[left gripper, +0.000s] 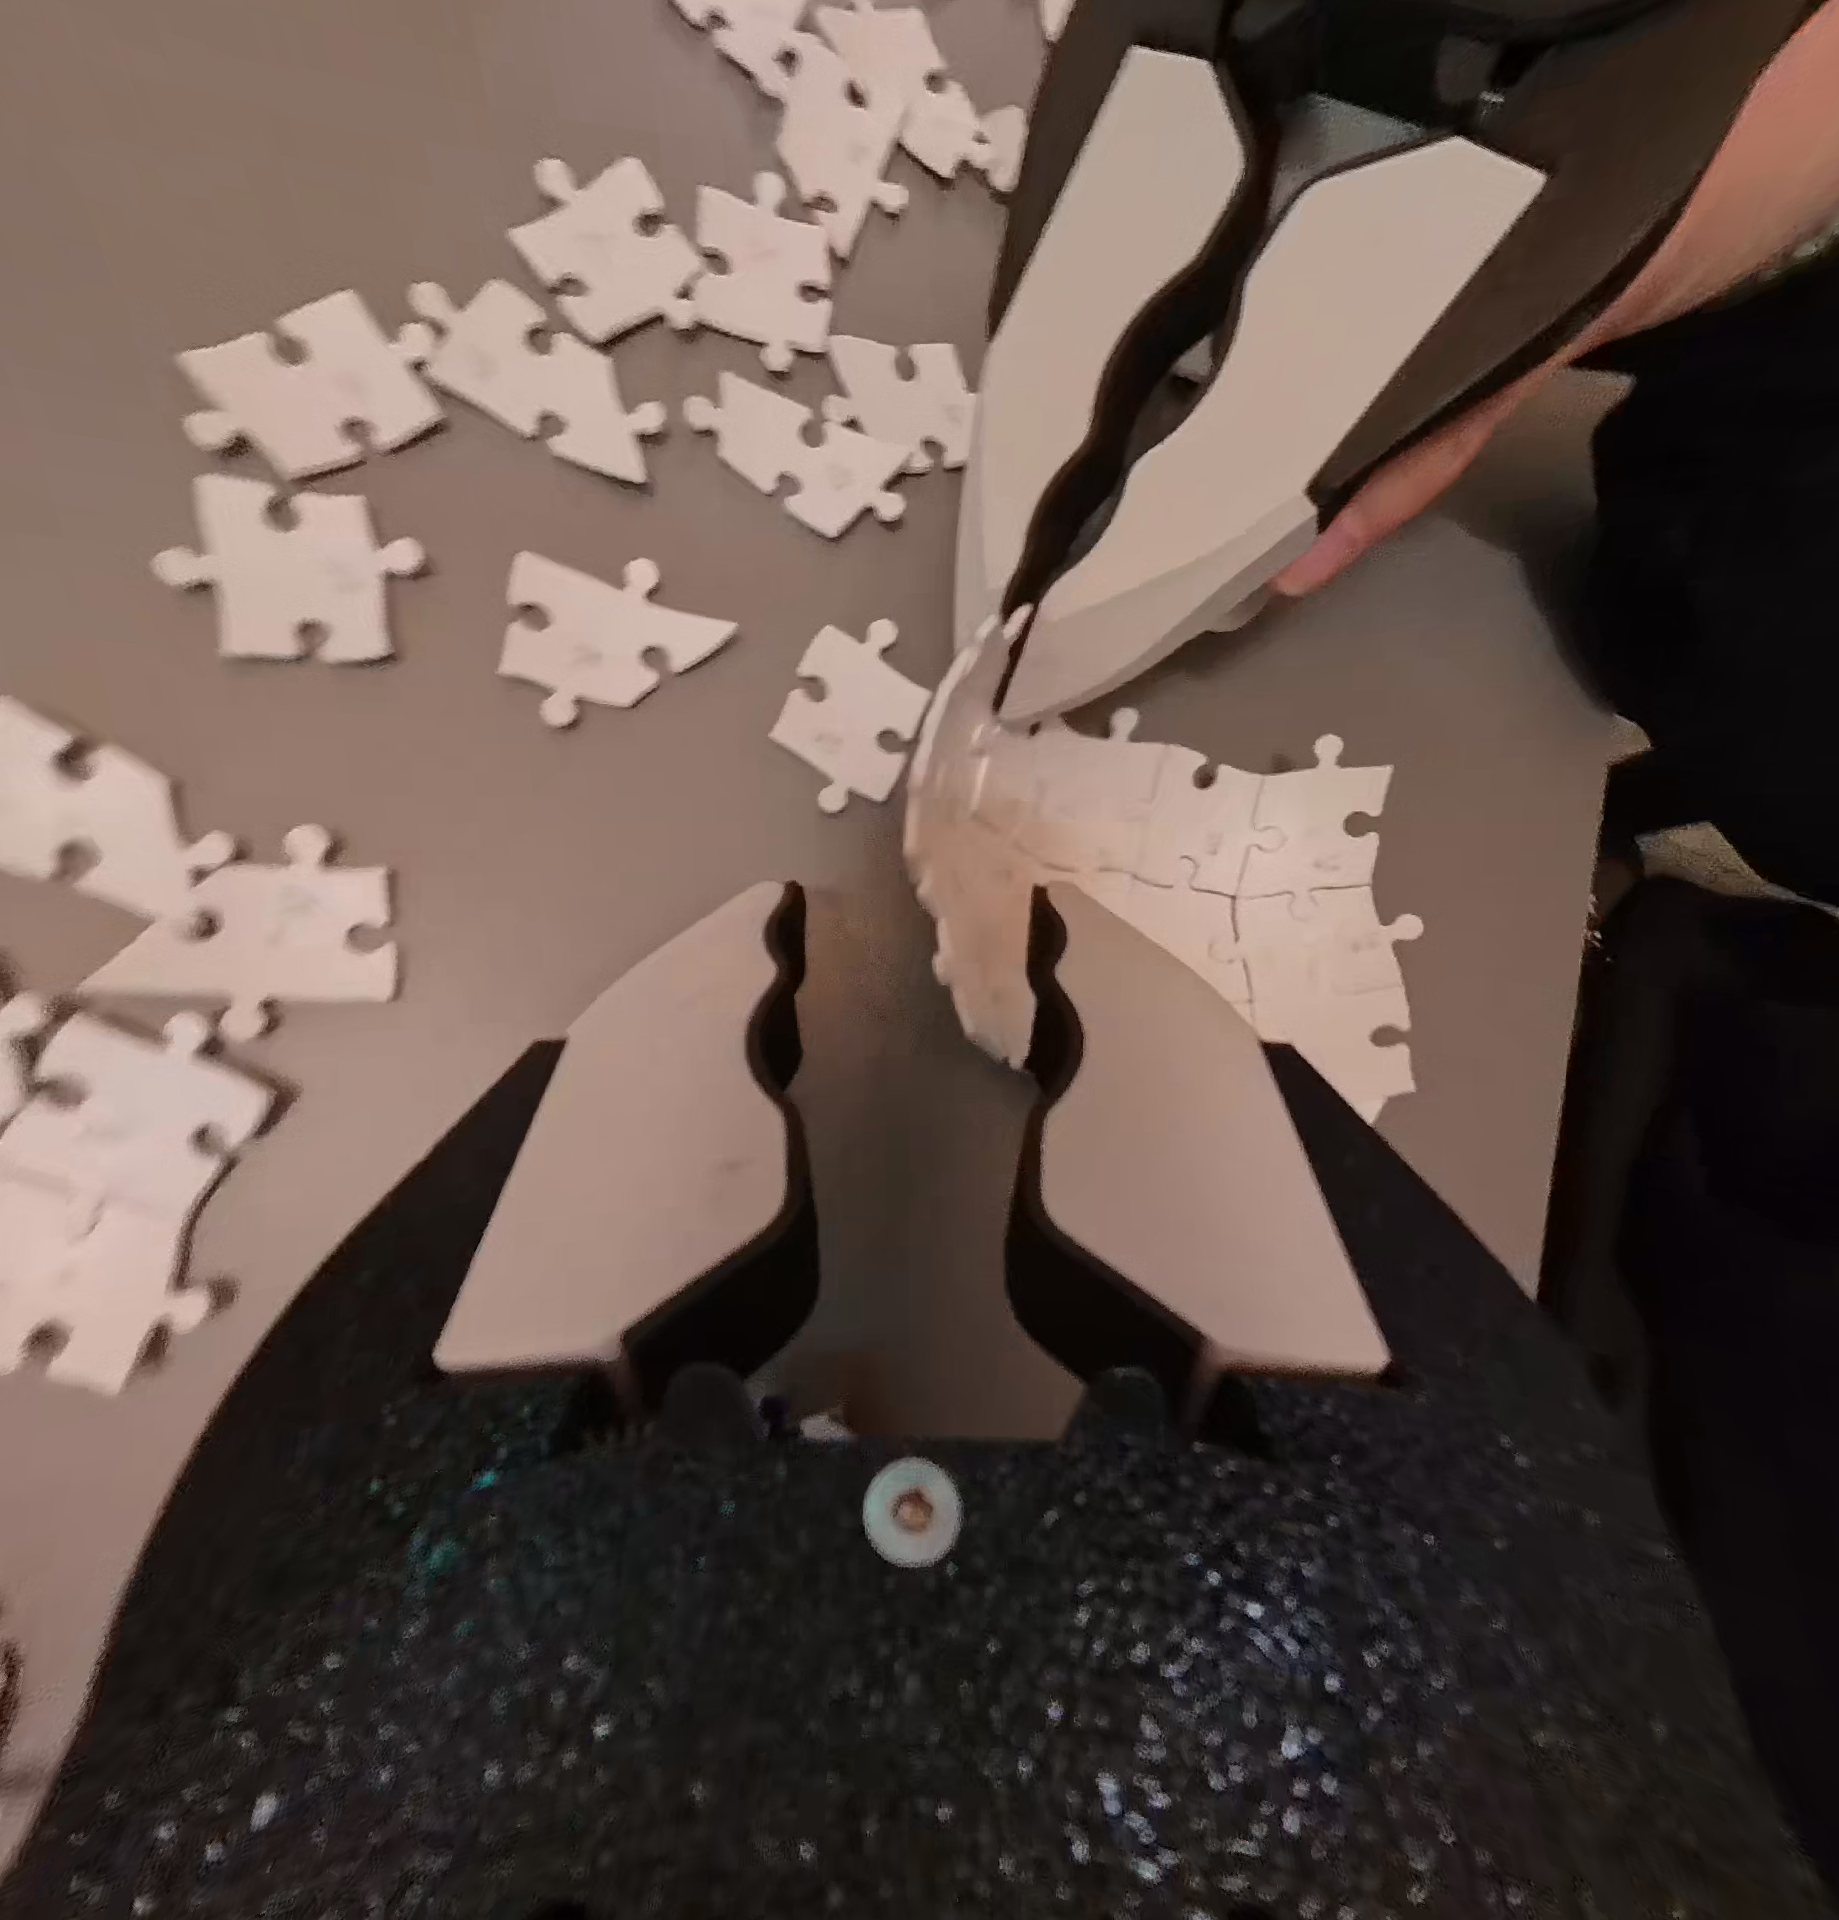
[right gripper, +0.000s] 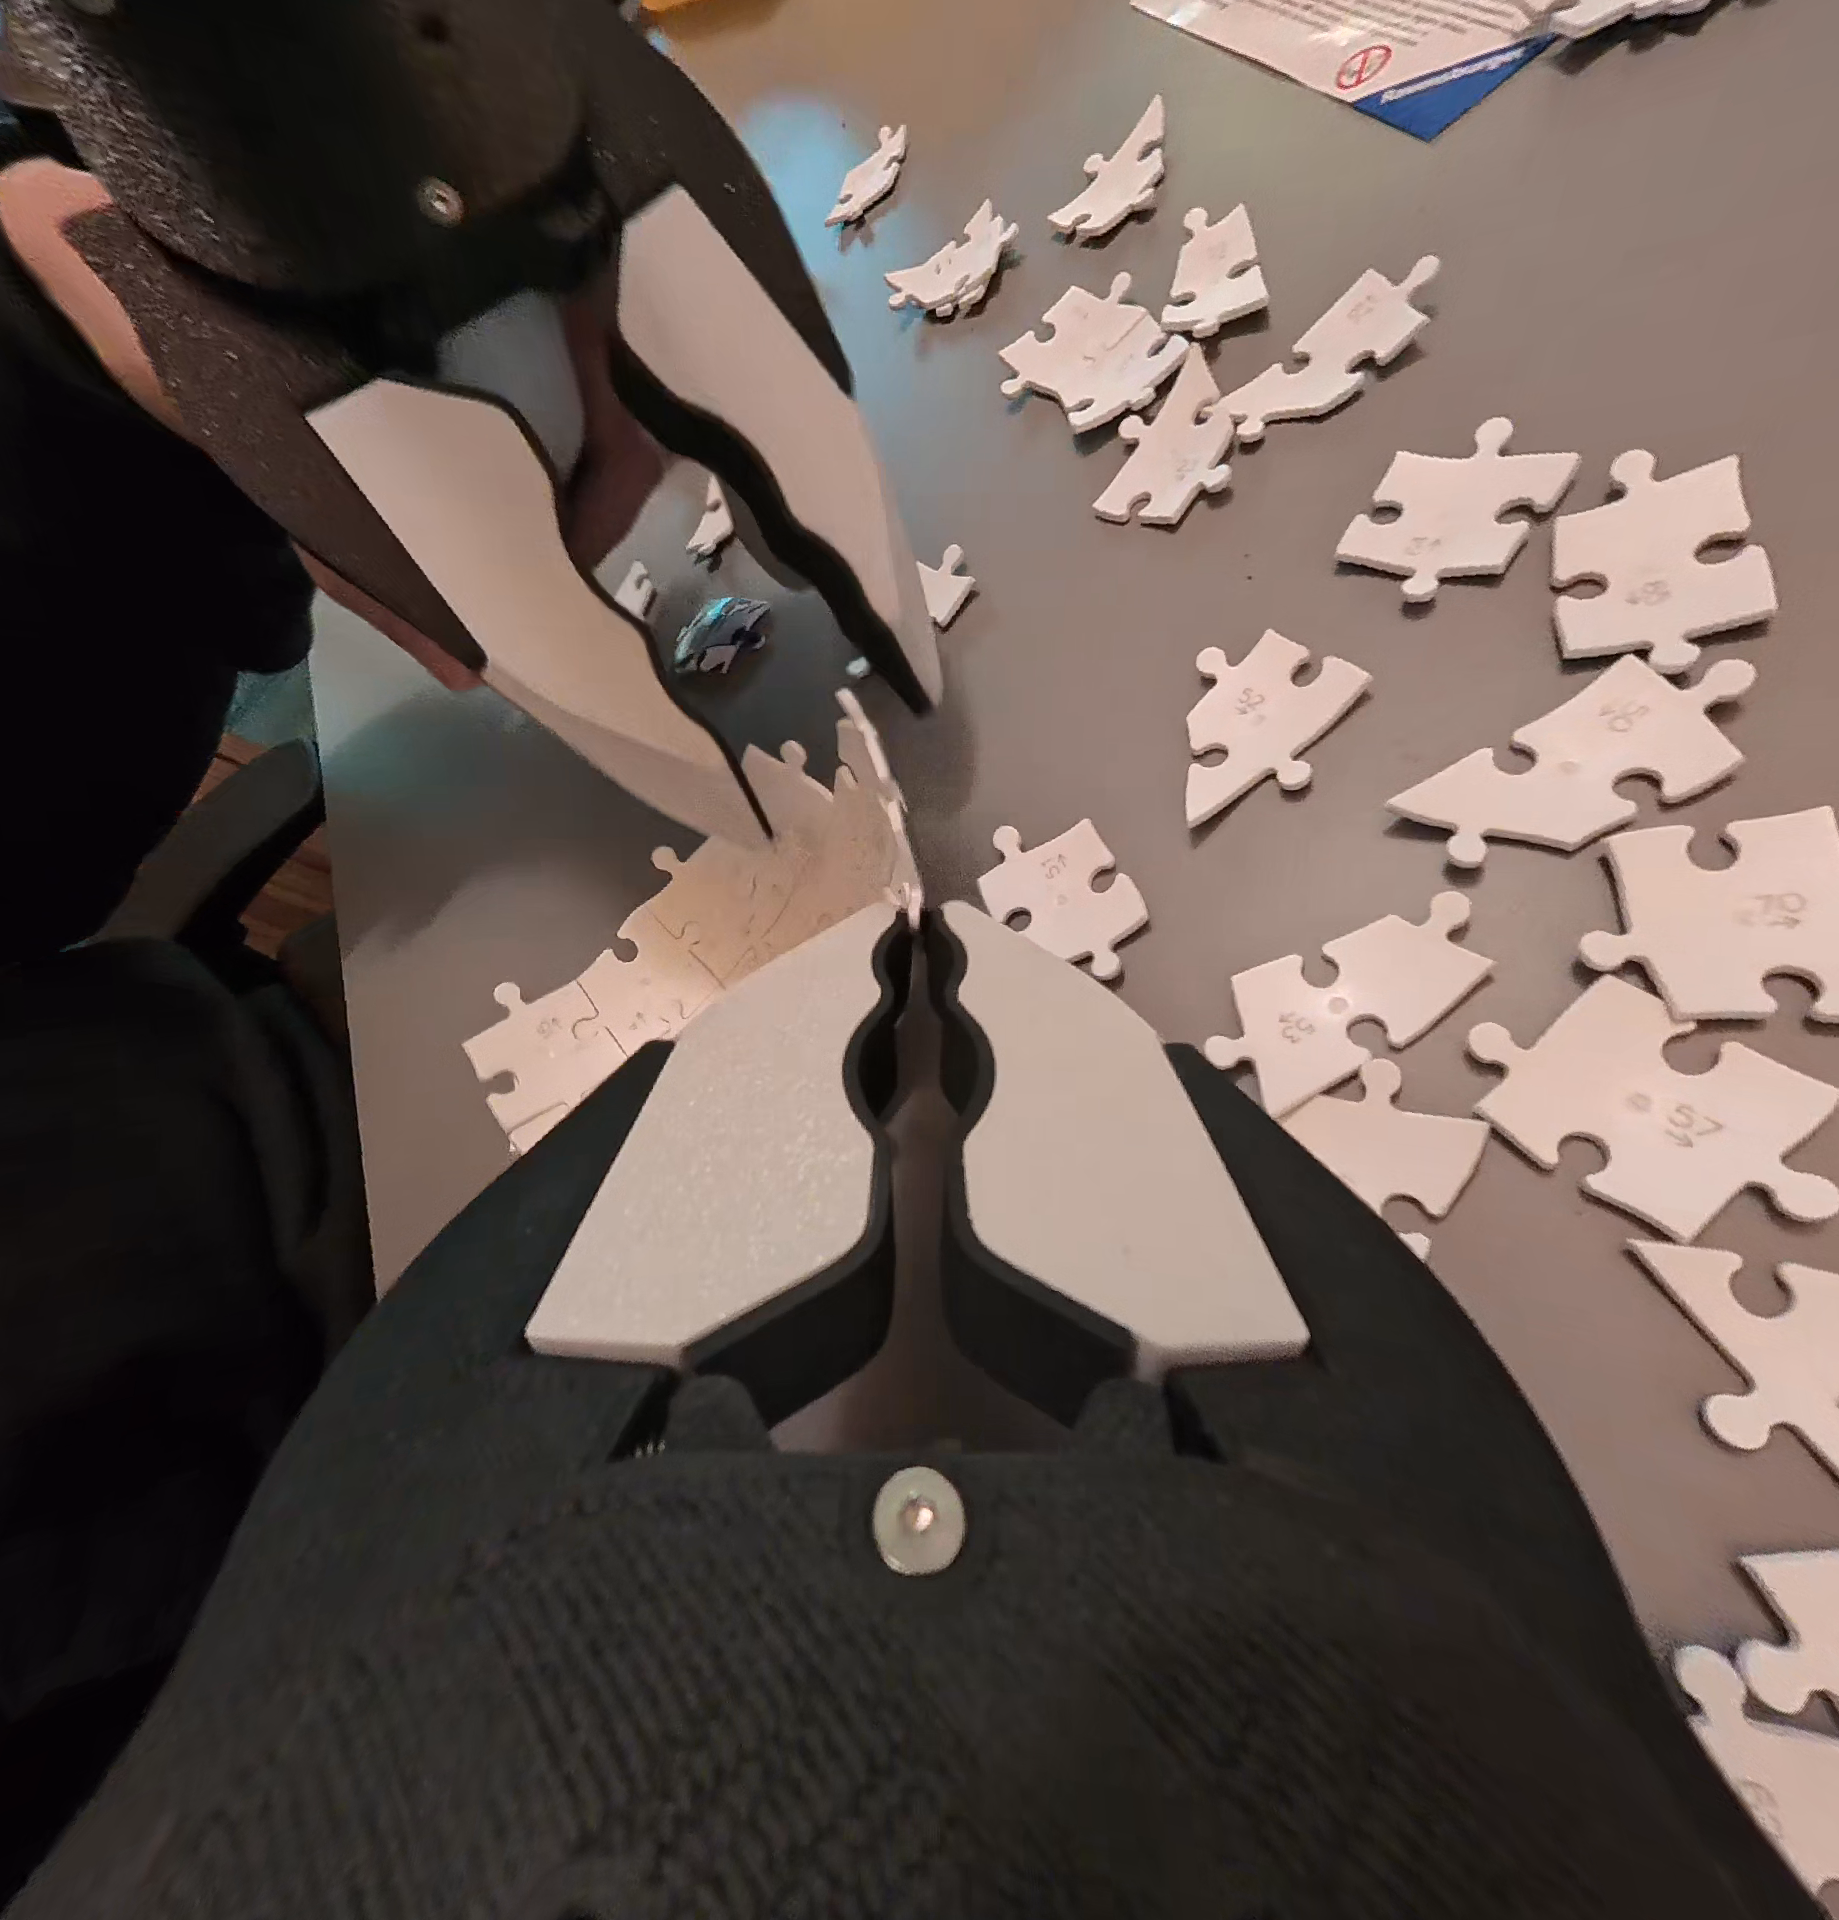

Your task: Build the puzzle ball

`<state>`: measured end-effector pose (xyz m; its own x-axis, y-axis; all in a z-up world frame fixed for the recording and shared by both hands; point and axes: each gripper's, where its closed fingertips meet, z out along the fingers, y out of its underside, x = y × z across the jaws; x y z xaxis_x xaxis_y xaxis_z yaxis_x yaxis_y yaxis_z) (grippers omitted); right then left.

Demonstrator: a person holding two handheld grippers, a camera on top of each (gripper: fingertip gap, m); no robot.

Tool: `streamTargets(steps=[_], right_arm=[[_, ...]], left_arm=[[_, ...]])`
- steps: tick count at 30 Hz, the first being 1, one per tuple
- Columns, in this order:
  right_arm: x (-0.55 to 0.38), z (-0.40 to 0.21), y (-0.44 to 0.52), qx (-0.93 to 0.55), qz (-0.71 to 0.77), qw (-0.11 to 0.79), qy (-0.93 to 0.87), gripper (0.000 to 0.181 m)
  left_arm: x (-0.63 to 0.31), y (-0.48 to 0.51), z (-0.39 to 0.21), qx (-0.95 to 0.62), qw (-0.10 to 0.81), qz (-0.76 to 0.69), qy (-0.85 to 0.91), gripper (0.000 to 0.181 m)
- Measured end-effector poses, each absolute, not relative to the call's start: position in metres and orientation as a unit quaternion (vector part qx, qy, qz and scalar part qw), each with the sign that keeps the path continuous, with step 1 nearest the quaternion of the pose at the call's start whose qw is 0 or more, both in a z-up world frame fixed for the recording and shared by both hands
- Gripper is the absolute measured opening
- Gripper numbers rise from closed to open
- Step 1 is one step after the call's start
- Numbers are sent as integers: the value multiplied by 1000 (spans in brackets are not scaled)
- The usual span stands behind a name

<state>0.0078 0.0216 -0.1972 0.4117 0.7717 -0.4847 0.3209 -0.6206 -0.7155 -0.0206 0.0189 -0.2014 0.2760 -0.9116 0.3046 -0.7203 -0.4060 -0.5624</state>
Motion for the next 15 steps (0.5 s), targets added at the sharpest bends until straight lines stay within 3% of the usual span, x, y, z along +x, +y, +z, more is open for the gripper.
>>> streamTargets(steps=[1,4,9,15], right_arm=[[7,-197,20,-794,420,268,-349,3],[4,-196,17,-791,419,265,-359,3],[-3,-195,12,-783,422,259,-376,3],[5,-192,6,-774,421,256,-397,9]], left_arm=[[-16,14,-203,-774,145,-310,532,40],[-8,4,-204,-752,107,-331,559,35],[-5,0,-213,-748,70,-328,573,12],[-5,-4,-210,-738,62,-343,578,7]])
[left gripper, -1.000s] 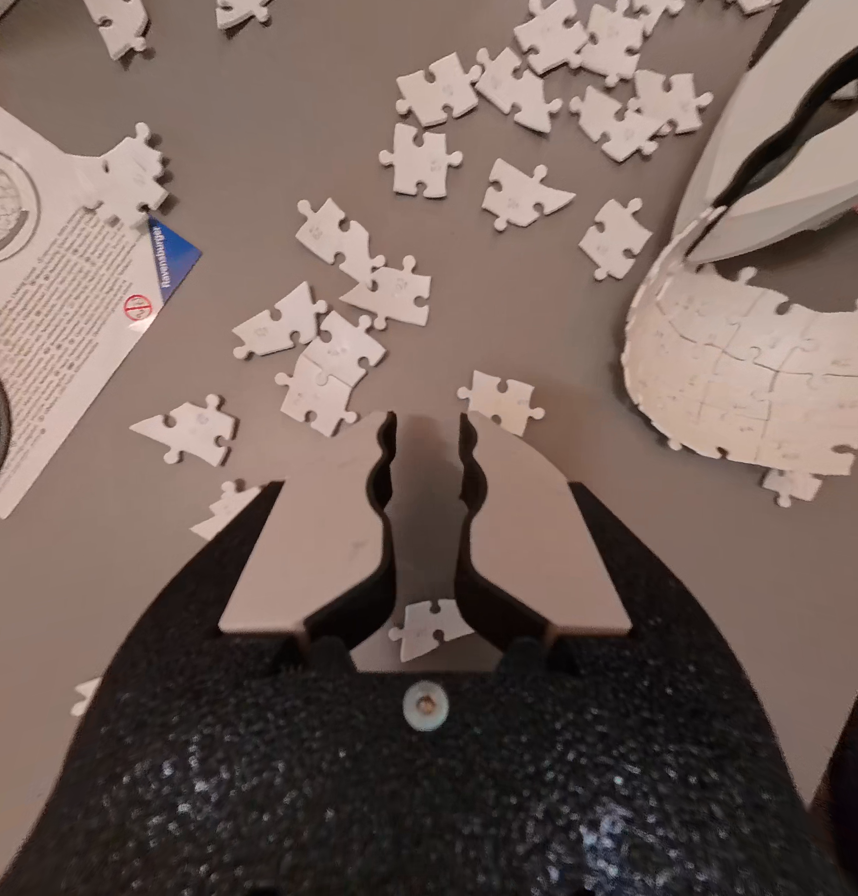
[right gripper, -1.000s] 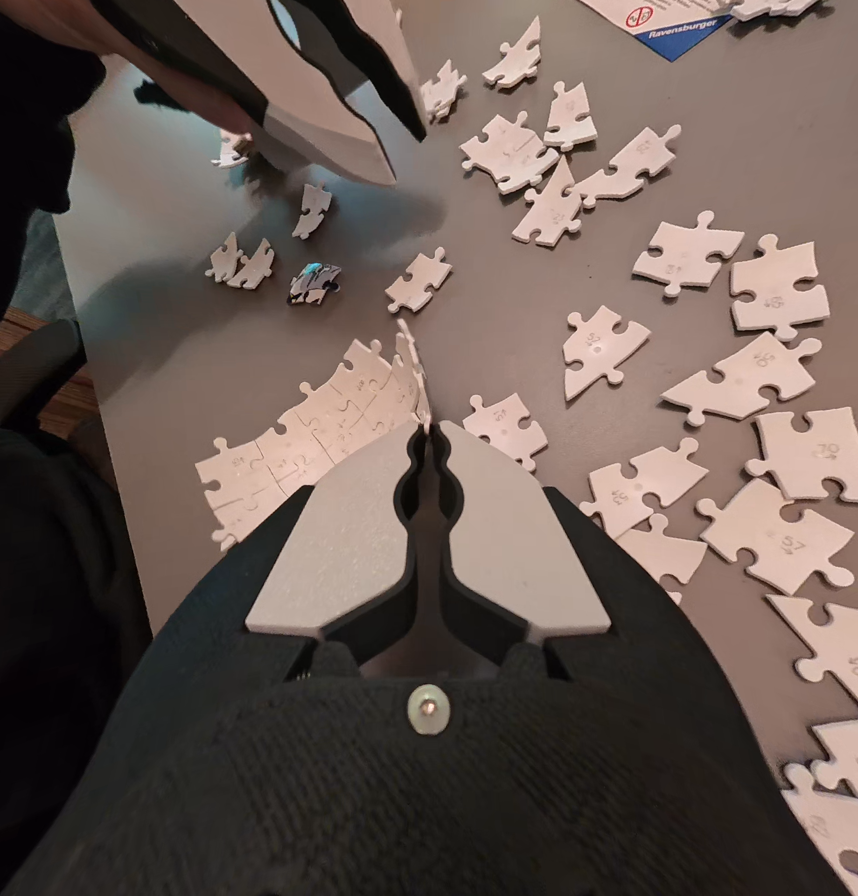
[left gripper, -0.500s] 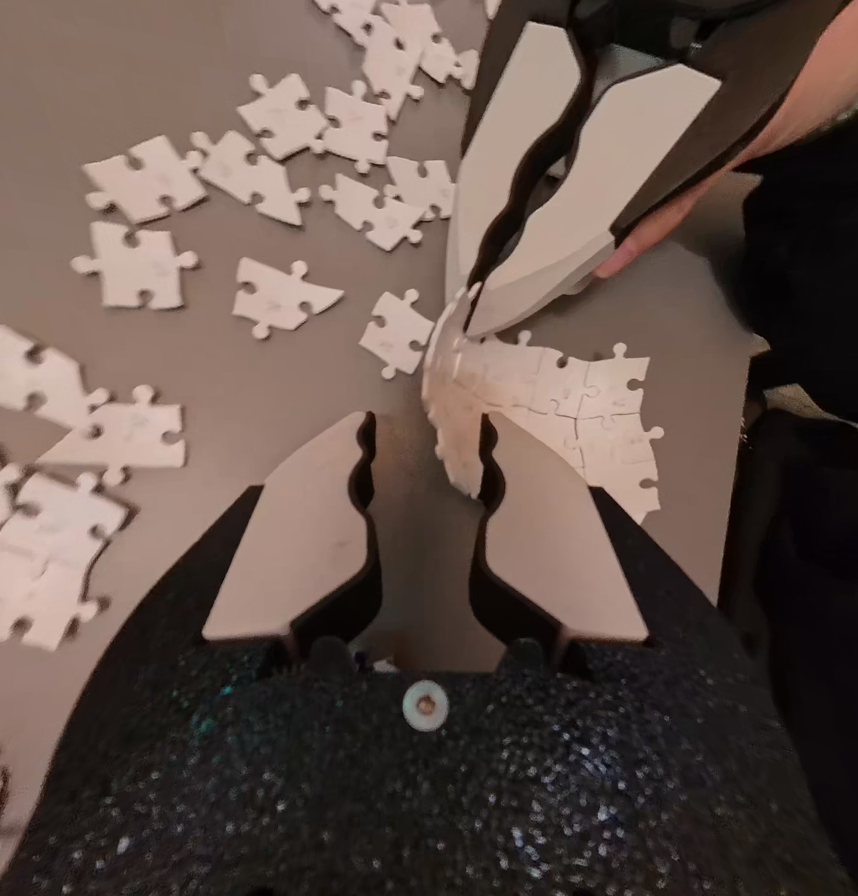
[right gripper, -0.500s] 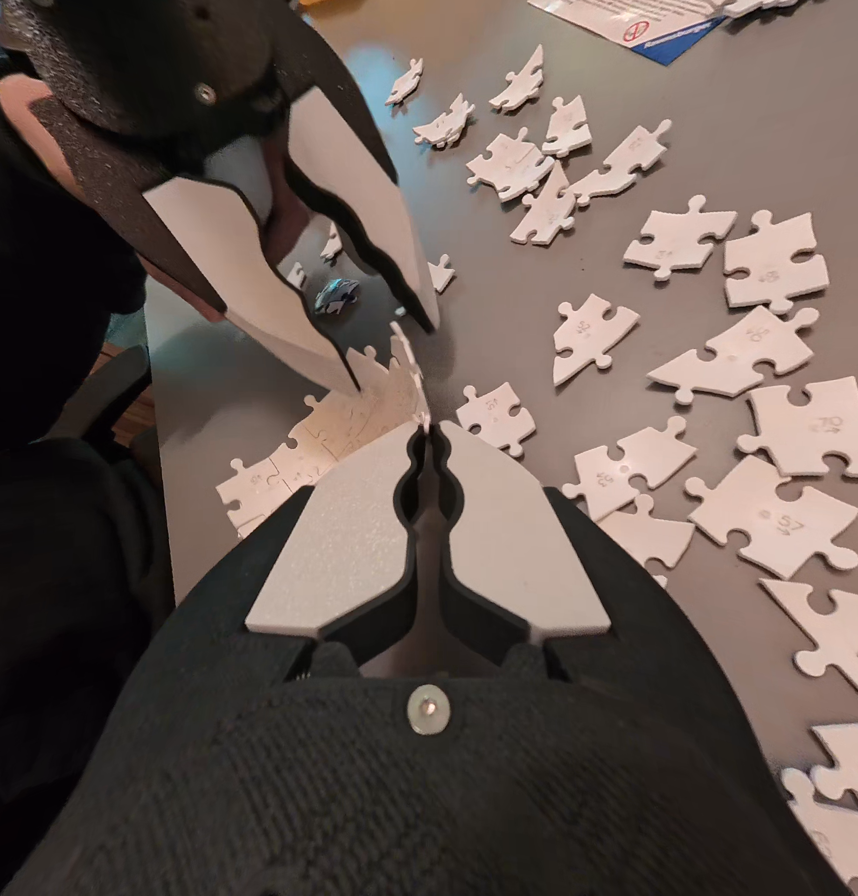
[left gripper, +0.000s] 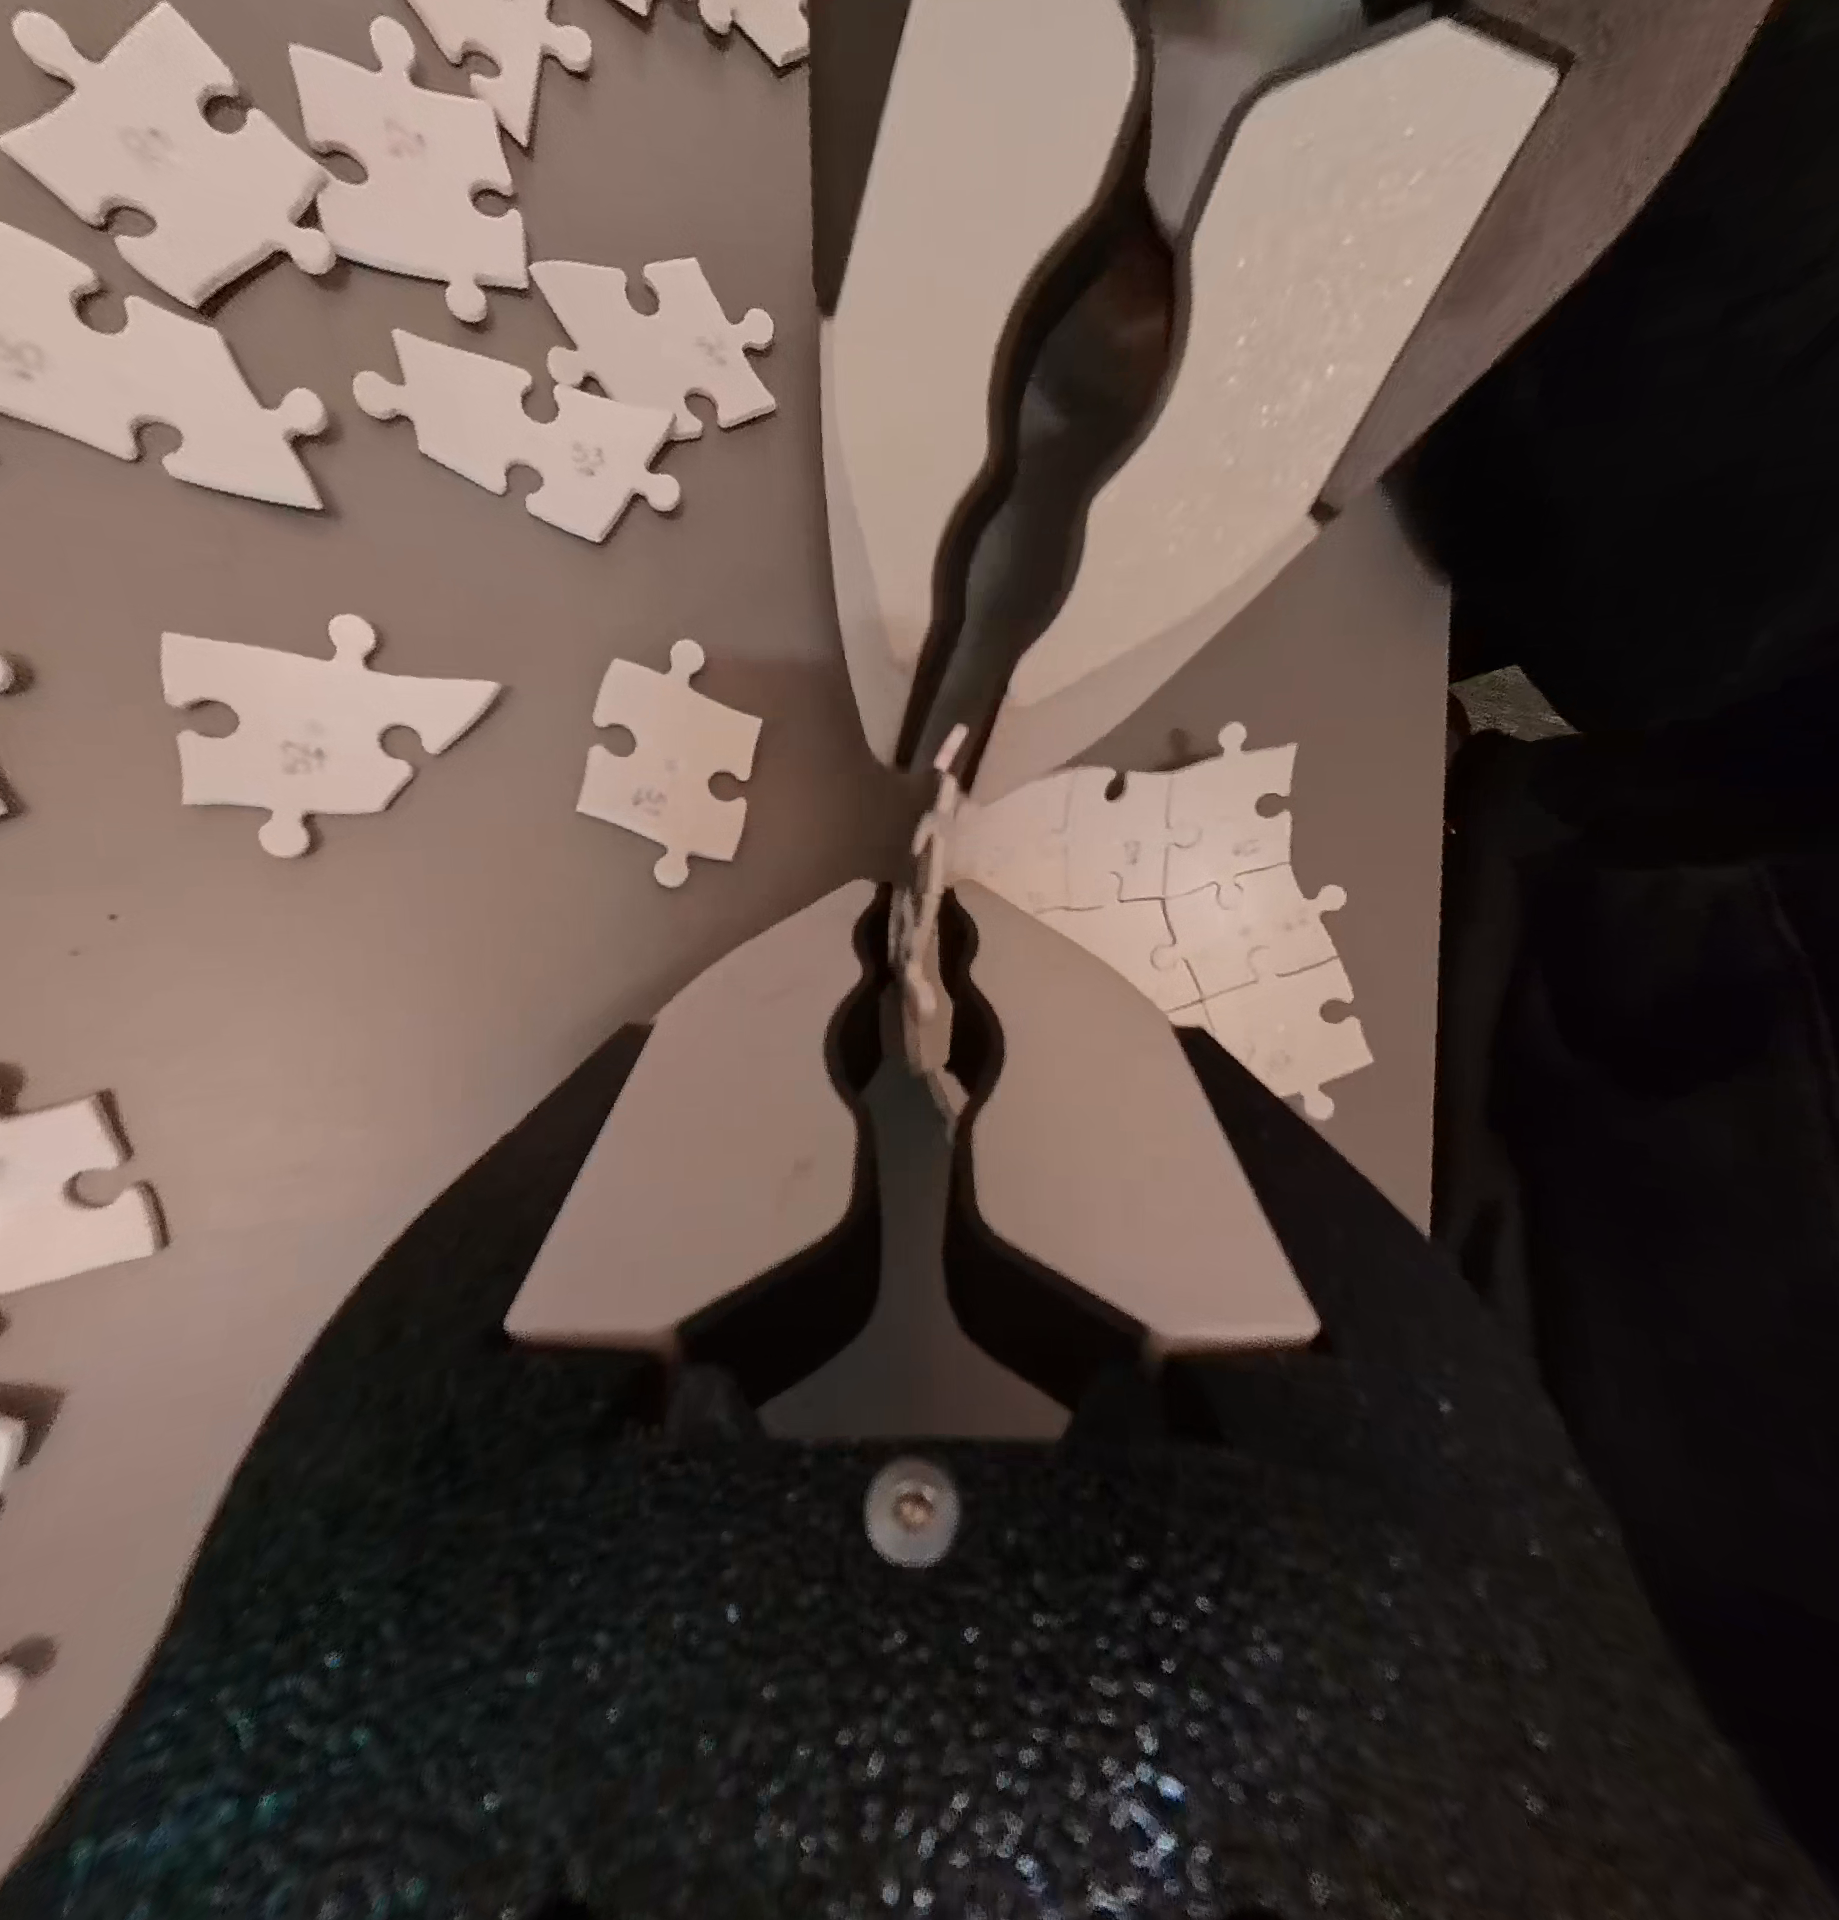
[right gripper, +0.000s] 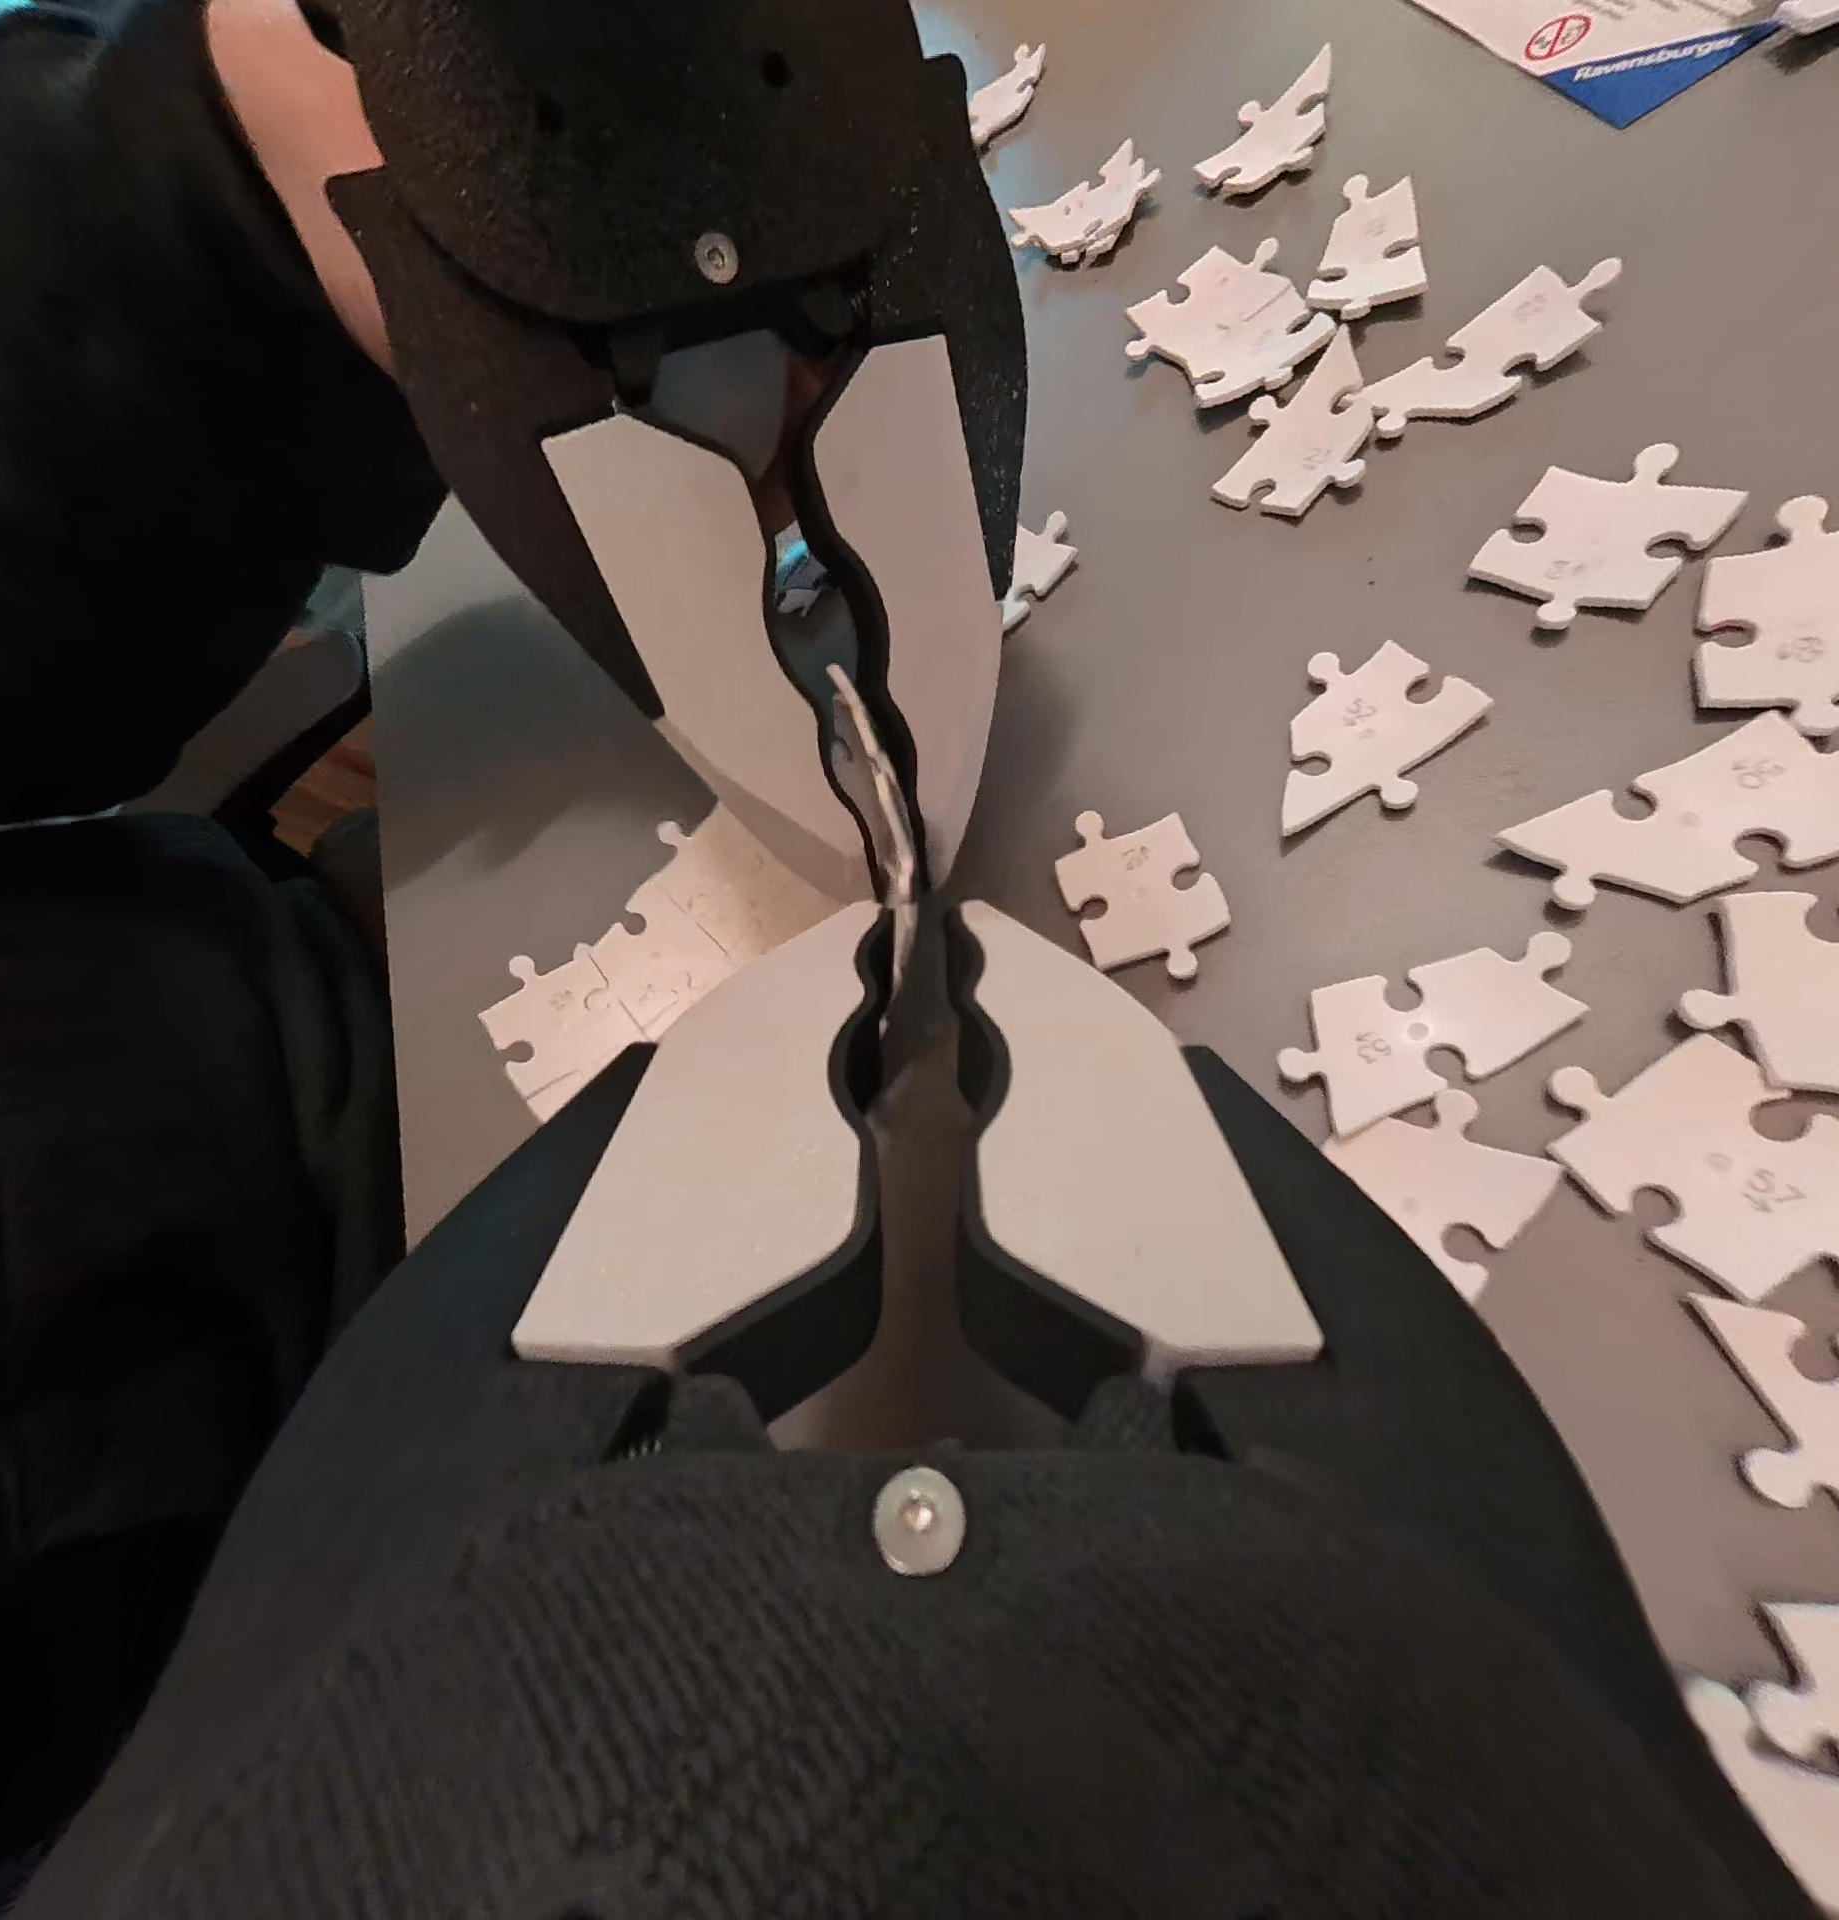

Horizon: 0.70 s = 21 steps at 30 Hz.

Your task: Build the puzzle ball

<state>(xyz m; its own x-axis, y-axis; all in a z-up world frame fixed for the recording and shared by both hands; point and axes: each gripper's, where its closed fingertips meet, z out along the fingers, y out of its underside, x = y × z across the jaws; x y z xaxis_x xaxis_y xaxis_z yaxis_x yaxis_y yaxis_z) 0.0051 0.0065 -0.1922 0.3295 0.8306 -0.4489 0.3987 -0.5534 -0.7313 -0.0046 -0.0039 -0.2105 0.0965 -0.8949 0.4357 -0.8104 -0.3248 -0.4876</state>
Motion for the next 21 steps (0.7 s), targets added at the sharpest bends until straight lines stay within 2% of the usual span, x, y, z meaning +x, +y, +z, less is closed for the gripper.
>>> streamTargets(steps=[4,8,14,18,21], right_arm=[[12,-185,9,-752,401,301,-428,16],[1,-190,-1,-737,406,285,-459,19],[-6,-200,1,-741,390,278,-470,6],[-2,-195,6,-749,390,287,-453,4],[4,-191,13,-761,376,299,-435,3]], left_arm=[[-4,-4,-206,-729,61,-345,589,6],[-3,-4,-206,-722,59,-348,595,6],[-3,-4,-206,-711,66,-355,603,6],[-8,2,-200,-718,93,-350,595,22],[-22,14,-189,-728,145,-313,592,26]])
